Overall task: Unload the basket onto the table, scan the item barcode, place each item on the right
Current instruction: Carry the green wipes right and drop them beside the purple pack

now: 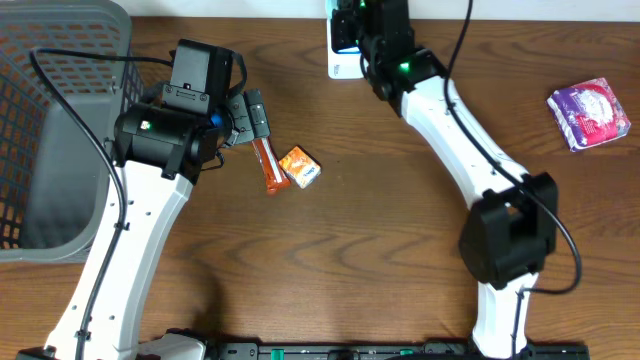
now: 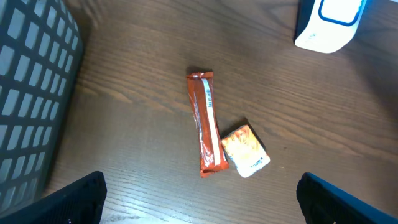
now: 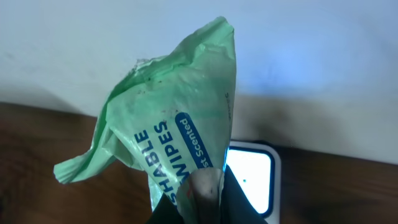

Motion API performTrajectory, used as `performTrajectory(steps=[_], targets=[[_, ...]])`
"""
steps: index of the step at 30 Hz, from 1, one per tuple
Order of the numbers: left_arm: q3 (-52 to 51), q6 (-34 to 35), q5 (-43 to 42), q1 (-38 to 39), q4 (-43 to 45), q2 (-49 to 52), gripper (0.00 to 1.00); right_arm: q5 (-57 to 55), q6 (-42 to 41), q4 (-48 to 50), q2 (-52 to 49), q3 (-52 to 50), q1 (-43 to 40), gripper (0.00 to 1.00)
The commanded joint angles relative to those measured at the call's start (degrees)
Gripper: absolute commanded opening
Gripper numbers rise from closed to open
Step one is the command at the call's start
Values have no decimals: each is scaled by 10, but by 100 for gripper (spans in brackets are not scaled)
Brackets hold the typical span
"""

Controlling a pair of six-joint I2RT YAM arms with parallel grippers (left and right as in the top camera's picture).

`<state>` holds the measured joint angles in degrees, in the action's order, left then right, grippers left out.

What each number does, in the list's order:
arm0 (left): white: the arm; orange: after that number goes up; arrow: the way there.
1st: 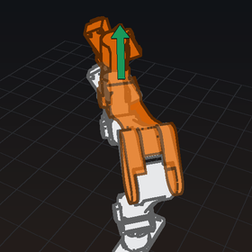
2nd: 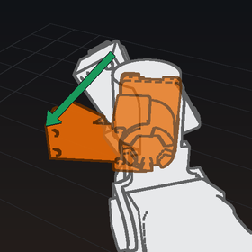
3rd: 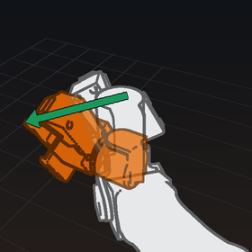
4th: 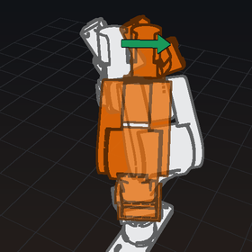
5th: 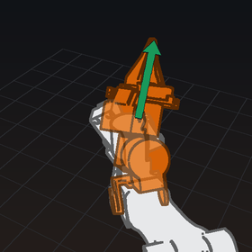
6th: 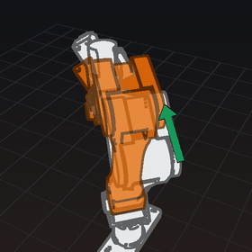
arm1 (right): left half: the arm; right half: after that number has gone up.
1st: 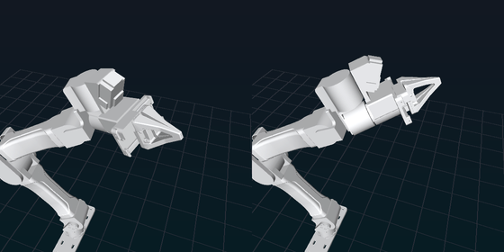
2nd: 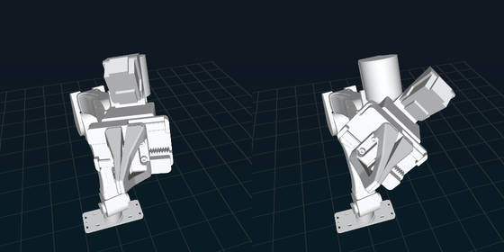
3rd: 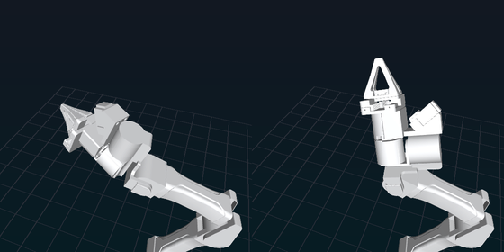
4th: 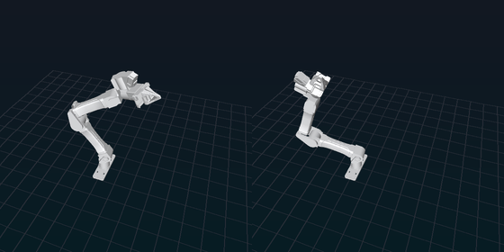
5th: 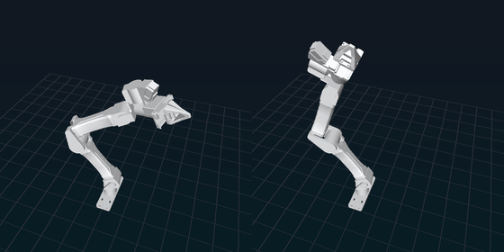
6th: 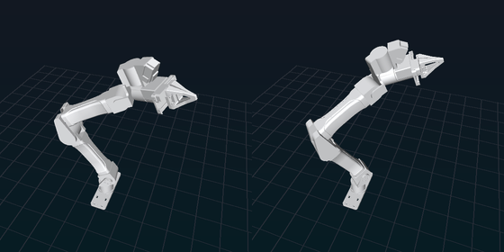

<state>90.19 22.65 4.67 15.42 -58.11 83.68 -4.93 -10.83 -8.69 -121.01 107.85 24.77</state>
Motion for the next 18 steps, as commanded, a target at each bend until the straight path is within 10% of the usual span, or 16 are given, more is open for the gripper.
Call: performTrajectory(steps=[1, 18], targets=[[8, -3, 5, -2, -2, -1, 98, -10, -8, 21, -65, -7, 3, 1], [8, -3, 5, -2, -2, -1, 98, -156, 29, -6, -84, 3, -72, 1]])
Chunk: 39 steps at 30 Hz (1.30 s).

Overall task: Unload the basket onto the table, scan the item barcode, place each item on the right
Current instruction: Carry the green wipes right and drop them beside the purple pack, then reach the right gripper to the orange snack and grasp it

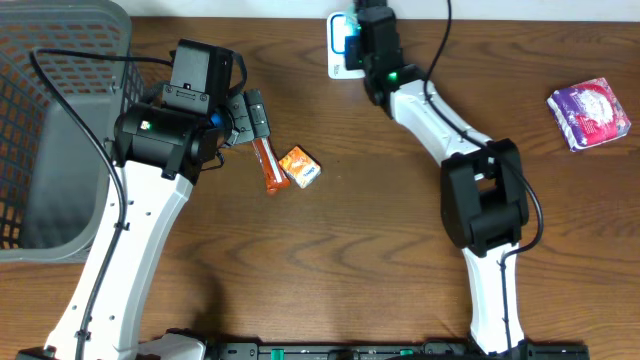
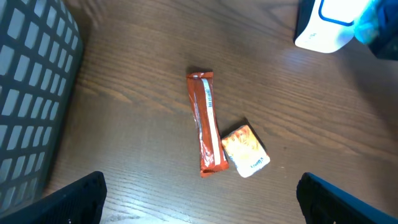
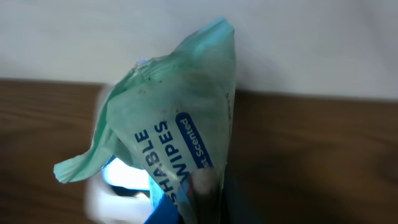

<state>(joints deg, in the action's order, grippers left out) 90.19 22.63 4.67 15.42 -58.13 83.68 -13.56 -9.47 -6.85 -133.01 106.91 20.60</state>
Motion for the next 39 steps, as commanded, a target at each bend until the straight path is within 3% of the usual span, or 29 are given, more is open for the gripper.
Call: performTrajectory(steps=[1, 11, 12, 14, 15, 20, 26, 31, 33, 35, 39], targets=[[8, -3, 5, -2, -1, -1, 98, -86, 22, -40, 42, 13, -41, 1], [8, -3, 5, -2, -1, -1, 98, -146, 128, -254, 54, 7, -193, 1], [8, -3, 5, -2, -1, -1, 98, -144, 128, -267, 51, 2, -210, 4], [8, -3, 5, -2, -1, -1, 98, -142, 128, -287, 47, -8, -236, 38], [8, -3, 5, -2, -1, -1, 98, -139, 128, -297, 46, -10, -245, 47], [8, -3, 5, -2, -1, -1, 98, -123, 110, -336, 50, -12, -263, 61], [8, -3, 5, -2, -1, -1, 98, -40, 108, -364, 96, -12, -213, 69], [8, -3, 5, -2, -1, -1, 98, 248, 108, -379, 137, -12, -142, 80], [8, -3, 5, -2, -1, -1, 98, 396, 108, -375, 137, -12, -110, 89], [8, -3, 5, -2, -1, -1, 98, 472, 108, -373, 127, -12, -79, 87], [8, -3, 5, -2, -1, -1, 98, 444, 111, -377, 91, -13, 2, 86]])
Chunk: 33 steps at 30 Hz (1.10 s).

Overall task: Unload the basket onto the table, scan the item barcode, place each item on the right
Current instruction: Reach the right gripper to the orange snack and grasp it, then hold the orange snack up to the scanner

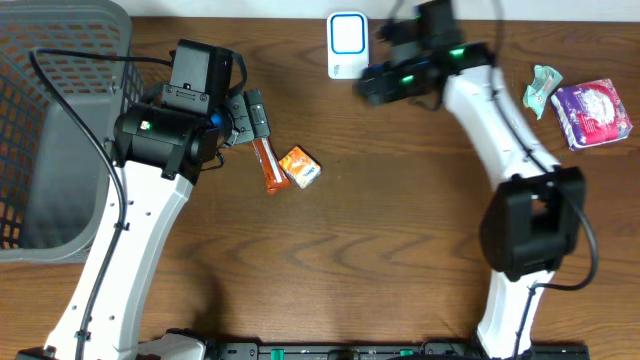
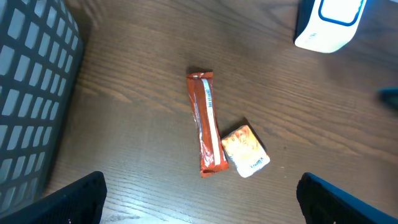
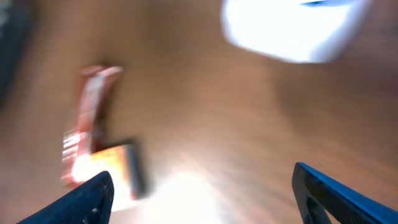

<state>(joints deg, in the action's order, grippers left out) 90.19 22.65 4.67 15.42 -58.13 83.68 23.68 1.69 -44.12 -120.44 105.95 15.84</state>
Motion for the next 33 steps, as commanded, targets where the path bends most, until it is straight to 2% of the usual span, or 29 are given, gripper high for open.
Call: performTrajectory(steps=[1, 7, 15, 24, 28, 31, 33], targets=[[8, -3, 5, -2, -1, -1, 98, 52, -1, -4, -47, -3, 68, 85], [8, -3, 5, -2, -1, -1, 98, 61, -1, -11, -95, -3, 121, 80], [8, -3, 5, -2, -1, -1, 98, 66, -1, -34, -127, -3, 141, 57], [8, -3, 5, -2, -1, -1, 98, 69, -2, -54, -156, -4, 152, 52], [8, -3, 5, -2, -1, -1, 98, 66, -2, -53, -156, -4, 161, 33], [8, -3, 5, -2, -1, -1, 98, 64, -8, -43, -156, -3, 162, 1], [8, -3, 5, -2, -1, -1, 98, 53, -23, -37, -155, -1, 159, 1]])
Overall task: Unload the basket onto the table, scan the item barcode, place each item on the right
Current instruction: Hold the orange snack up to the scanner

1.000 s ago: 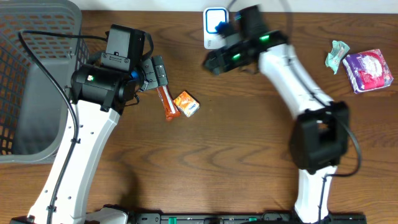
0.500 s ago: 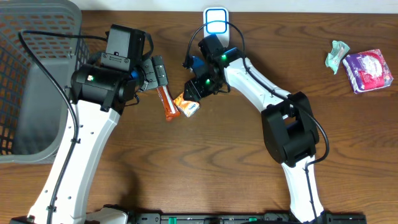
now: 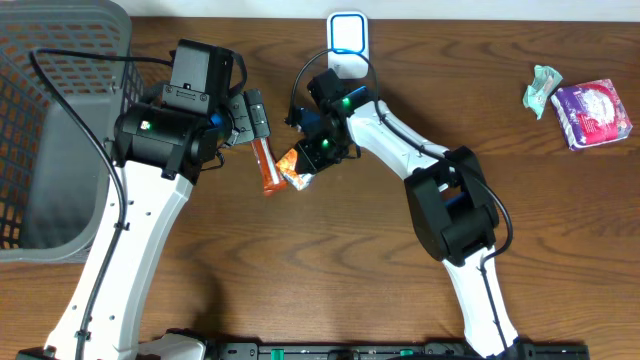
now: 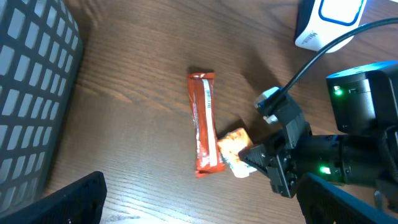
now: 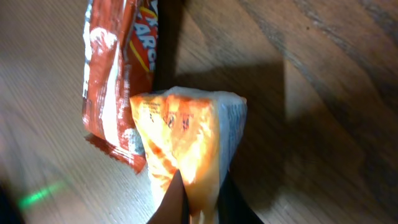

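Observation:
A small orange packet (image 5: 186, 134) lies next to a red snack bar (image 5: 118, 74) on the wooden table. My right gripper (image 5: 199, 202) is shut on the packet's near edge. Overhead, that gripper (image 3: 307, 157) sits at the packet (image 3: 290, 166), just right of the bar (image 3: 266, 170). The white scanner (image 3: 347, 42) stands at the table's back edge. In the left wrist view the packet (image 4: 229, 143), the bar (image 4: 204, 124) and the scanner (image 4: 329, 22) all show. My left gripper (image 4: 200, 196) hangs open above them, holding nothing.
A grey mesh basket (image 3: 45, 120) fills the left side. A green wipes pack (image 3: 541, 88) and a purple pack (image 3: 590, 112) lie at the far right. The right arm (image 3: 400, 80) stretches across the middle of the table.
My right gripper was open and empty near the scanner. It is now down at the orange packet and shut on it. The packet and bar have shifted slightly. The left arm has not moved.
My right gripper held the green wipes pack up at the scanner, and still did a moment later. Then the wipes lay at the far right by the purple pack and the gripper was empty. Now it grips the orange packet.

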Motion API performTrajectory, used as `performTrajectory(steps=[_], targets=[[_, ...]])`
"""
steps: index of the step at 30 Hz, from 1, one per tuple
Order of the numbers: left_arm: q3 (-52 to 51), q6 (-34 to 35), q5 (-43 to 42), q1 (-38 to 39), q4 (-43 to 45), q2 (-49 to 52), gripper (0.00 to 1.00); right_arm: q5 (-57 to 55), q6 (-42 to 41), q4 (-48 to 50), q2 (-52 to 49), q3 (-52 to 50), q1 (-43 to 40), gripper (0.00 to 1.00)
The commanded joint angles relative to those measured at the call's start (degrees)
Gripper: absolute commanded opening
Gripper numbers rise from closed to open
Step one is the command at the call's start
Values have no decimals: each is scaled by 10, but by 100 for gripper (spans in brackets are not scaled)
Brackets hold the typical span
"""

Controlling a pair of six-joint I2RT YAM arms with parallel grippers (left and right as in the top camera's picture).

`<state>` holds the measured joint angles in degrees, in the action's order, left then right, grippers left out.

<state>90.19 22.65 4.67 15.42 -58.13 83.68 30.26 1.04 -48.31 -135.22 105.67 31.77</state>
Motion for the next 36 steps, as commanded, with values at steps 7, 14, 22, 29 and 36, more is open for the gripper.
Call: performTrajectory(steps=[7, 14, 22, 29, 36], targets=[[8, -3, 5, -2, -1, -1, 98, -276, -29, -13, 44, 74, -21, 1], [8, -3, 5, -2, -1, -1, 98, -650, 56, 85, 95, 120, -18, 1], [8, -3, 5, -2, -1, -1, 98, -652, 164, 222, 72, 115, -44, 1], [8, -3, 5, -2, -1, -1, 98, -535, 163, 333, 20, 115, -71, 1], [8, -3, 5, -2, -1, -1, 98, -468, 157, 393, -25, 115, -70, 1]])
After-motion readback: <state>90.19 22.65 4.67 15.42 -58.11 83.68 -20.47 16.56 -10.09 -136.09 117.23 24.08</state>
